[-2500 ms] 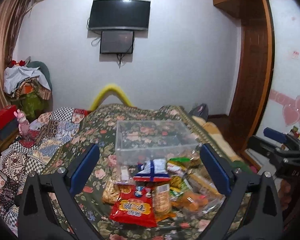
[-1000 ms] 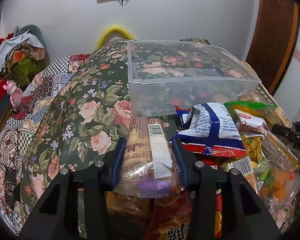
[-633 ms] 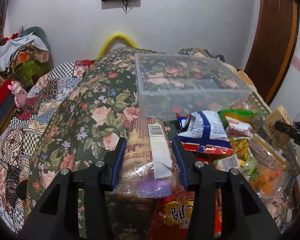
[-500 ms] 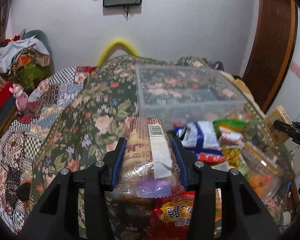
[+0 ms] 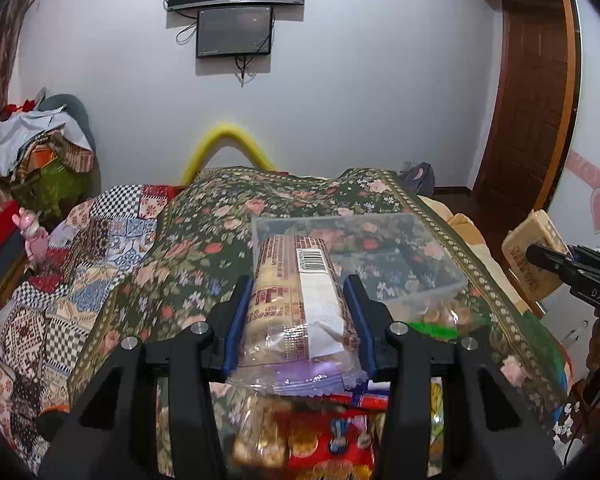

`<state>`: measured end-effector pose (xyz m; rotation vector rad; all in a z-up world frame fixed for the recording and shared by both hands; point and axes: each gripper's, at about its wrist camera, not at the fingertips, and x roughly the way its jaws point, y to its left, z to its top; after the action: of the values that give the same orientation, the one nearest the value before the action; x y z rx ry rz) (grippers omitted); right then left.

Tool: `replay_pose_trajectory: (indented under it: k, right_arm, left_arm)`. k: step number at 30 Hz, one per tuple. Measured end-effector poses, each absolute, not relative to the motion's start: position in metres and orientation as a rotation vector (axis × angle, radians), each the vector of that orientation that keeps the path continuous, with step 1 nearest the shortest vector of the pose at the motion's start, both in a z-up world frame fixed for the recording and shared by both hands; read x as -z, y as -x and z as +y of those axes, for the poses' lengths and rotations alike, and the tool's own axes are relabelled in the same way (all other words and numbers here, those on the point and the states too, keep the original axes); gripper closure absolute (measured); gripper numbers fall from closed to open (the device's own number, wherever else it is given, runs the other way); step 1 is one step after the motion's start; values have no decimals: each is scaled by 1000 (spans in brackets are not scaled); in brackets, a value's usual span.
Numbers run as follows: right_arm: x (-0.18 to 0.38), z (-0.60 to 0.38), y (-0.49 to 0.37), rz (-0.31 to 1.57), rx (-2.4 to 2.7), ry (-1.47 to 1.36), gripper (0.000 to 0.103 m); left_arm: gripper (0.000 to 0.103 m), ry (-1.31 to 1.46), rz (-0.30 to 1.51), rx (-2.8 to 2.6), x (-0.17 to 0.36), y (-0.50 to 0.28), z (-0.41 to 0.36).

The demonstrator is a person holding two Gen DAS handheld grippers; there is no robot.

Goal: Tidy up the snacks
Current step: 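Carry both packs over the clear box and open both tools to drop them in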

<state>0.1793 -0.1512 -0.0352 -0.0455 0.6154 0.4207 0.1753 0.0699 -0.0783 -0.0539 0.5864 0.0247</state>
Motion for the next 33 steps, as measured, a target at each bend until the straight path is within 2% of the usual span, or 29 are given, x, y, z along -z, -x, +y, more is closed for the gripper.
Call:
replay_pose_trajectory:
  k: [12,33]
  right_arm:
    - [41,-111,-222,618,-474,67,70]
    - [102,-75,-294,871,-489,164,70]
  left_arm:
    - [57,72,670,-3,90,-248,63]
    - [57,33,904,38,152,-331,59]
